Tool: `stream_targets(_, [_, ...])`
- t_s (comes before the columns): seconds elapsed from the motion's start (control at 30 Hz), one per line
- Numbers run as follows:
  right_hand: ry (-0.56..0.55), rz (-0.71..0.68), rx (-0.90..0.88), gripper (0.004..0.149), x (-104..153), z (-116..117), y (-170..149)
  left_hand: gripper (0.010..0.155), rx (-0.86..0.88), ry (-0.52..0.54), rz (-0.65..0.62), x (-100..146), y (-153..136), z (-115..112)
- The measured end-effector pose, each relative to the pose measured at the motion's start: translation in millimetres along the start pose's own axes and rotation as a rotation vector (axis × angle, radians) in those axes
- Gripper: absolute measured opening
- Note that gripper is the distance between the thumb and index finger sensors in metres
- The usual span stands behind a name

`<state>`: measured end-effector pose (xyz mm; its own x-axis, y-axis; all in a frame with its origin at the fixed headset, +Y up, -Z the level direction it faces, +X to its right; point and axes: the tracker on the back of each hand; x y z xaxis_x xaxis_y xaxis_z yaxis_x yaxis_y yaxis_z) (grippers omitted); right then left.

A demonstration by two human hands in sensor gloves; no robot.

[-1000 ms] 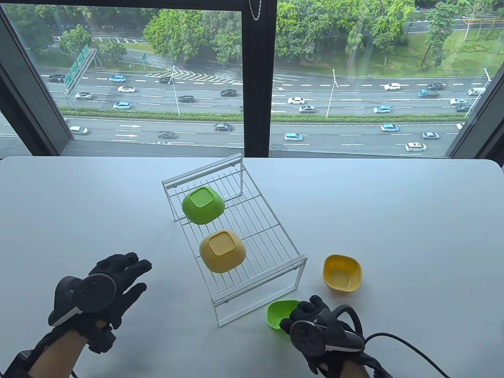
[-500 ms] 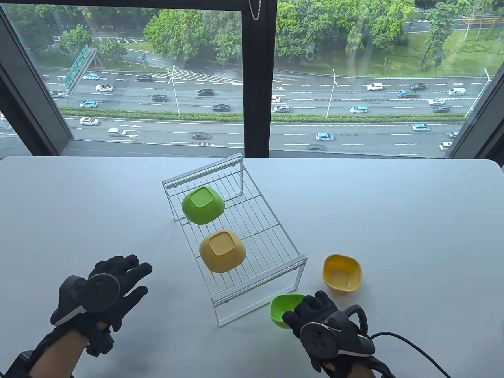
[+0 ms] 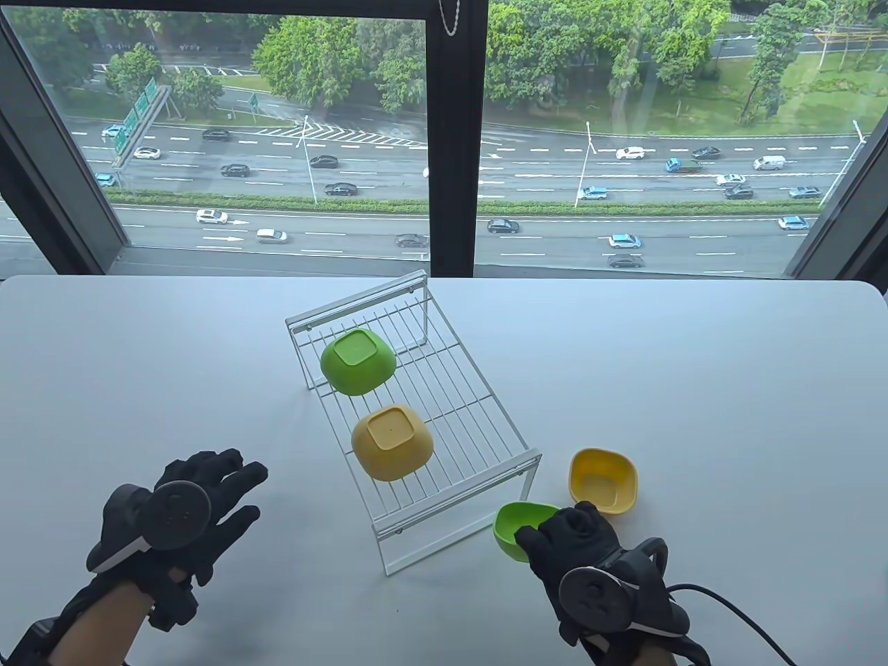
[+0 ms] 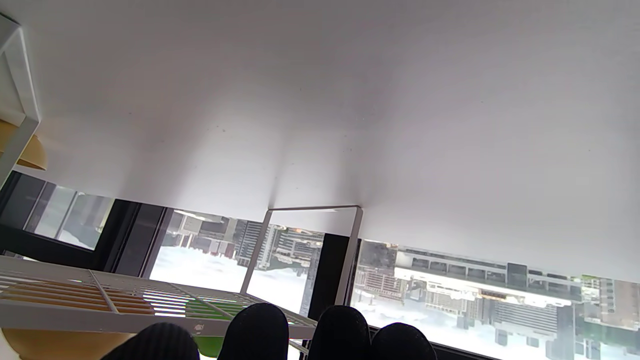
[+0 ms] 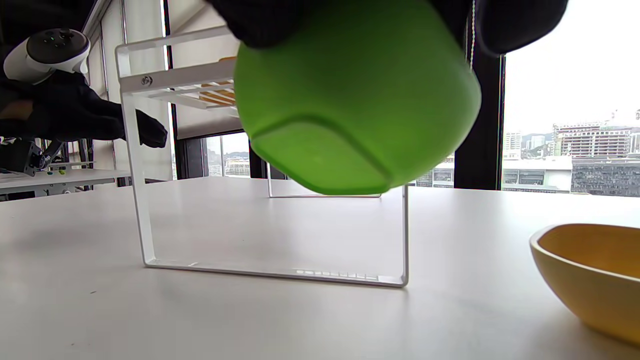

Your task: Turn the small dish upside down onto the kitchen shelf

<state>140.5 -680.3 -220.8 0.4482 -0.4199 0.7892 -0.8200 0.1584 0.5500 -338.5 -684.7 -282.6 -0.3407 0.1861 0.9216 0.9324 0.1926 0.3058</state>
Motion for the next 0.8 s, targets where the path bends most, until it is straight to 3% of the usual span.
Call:
stream_targets(0.33, [-0.044,-0.002,0.014,0.048,0.1,-10.3,-0.5,0.065,0.003,-0.001,-0.004,-1.5,-0.3,1.2])
stream_targets(0.6, [-0.153,0.047,-0.169,0.048,-5.3,-33.6,-2.5,0.065,0.025,0.006,-0.021,-2.6,-2.1,6.4])
stream_targets(0.8, [-0.065,0.120,-0.237,0.048,-14.8,-55.2,1.8,0.065,-0.009,0.002,-0.062,-3.8,7.8,10.9])
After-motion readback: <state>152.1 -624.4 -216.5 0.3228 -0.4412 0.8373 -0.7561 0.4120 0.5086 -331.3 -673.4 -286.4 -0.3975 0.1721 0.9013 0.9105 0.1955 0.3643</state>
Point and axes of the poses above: the tracker on the back of each hand, its own y axis roughly to the thumb side, its own x axis roughly from the fingertips to the wrist, z = x × y, and after that the axes turned 11 degrees about -y, right-handed
